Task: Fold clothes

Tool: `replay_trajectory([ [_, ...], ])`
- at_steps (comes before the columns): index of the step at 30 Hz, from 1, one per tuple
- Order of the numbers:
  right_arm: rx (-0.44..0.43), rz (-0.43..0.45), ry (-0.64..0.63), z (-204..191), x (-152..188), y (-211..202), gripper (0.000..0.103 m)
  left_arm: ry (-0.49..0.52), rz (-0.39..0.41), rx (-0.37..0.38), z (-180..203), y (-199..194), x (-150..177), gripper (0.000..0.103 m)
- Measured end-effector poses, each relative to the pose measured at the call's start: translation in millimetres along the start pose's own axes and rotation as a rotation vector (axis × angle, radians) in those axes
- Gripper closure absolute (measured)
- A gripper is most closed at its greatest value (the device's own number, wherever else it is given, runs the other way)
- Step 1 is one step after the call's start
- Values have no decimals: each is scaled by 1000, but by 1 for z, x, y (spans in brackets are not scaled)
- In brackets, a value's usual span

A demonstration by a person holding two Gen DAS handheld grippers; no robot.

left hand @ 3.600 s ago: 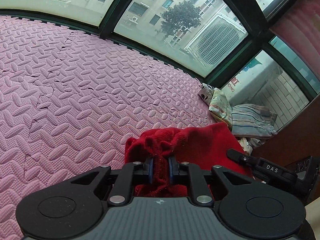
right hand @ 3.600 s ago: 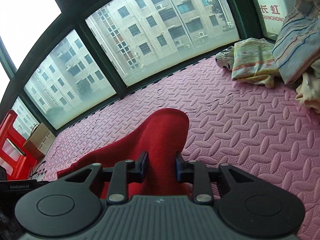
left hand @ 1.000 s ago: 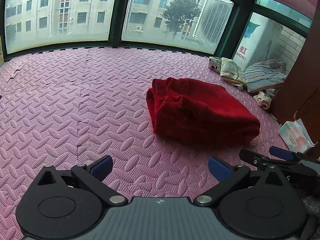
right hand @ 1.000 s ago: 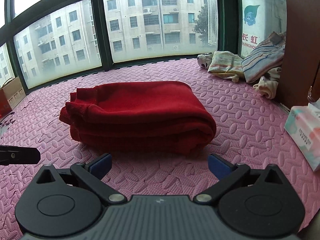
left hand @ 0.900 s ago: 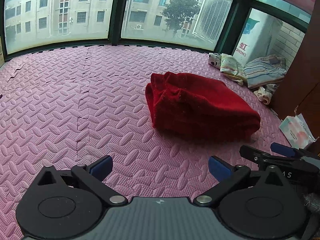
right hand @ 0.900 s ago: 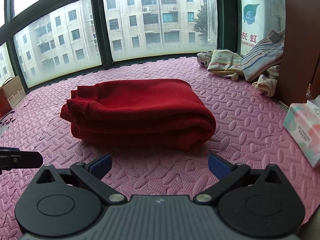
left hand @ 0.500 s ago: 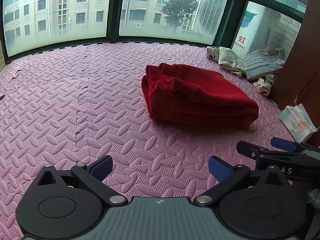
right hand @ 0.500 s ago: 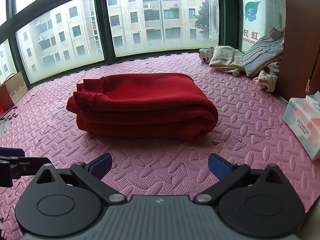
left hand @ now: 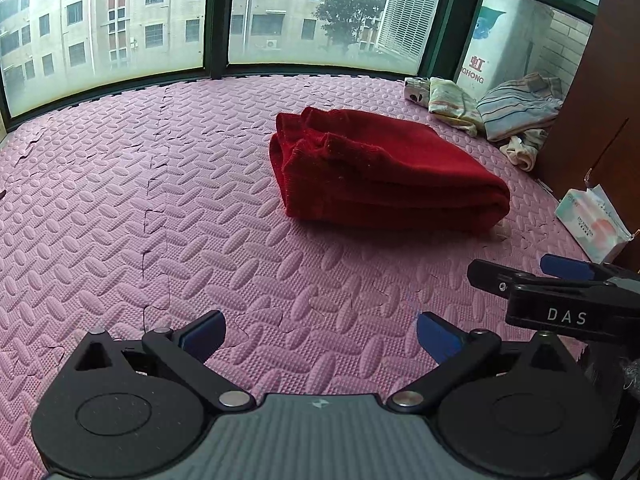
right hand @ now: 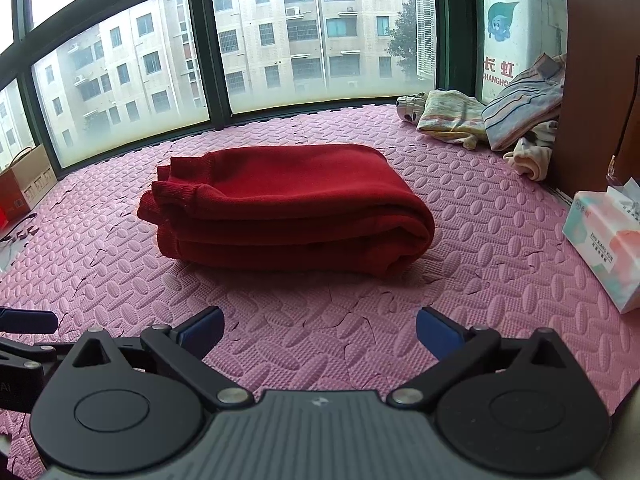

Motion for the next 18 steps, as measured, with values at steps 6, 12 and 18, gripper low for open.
replay_trajectory([
  [6,-2,-4,1,-1,3,0,0,8,-9,-2,3,2,3,0],
  [12,-12,-8,4,-2,5,0,0,16,-10,-3,5,3,3,0],
  [18,-18,-12,10,-2,6,2,0,24,-9,-9,6,5,5,0],
])
Point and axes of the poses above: each gripper's, at about its wrist camera, not at the fingertips, and y roughly the way its jaws point, z to its right, x to its underside, the point moved 2 cm from there along y, roughly the way its jaws point, and after that the axes turned 14 degrees about -z, right-handed, at the moved point
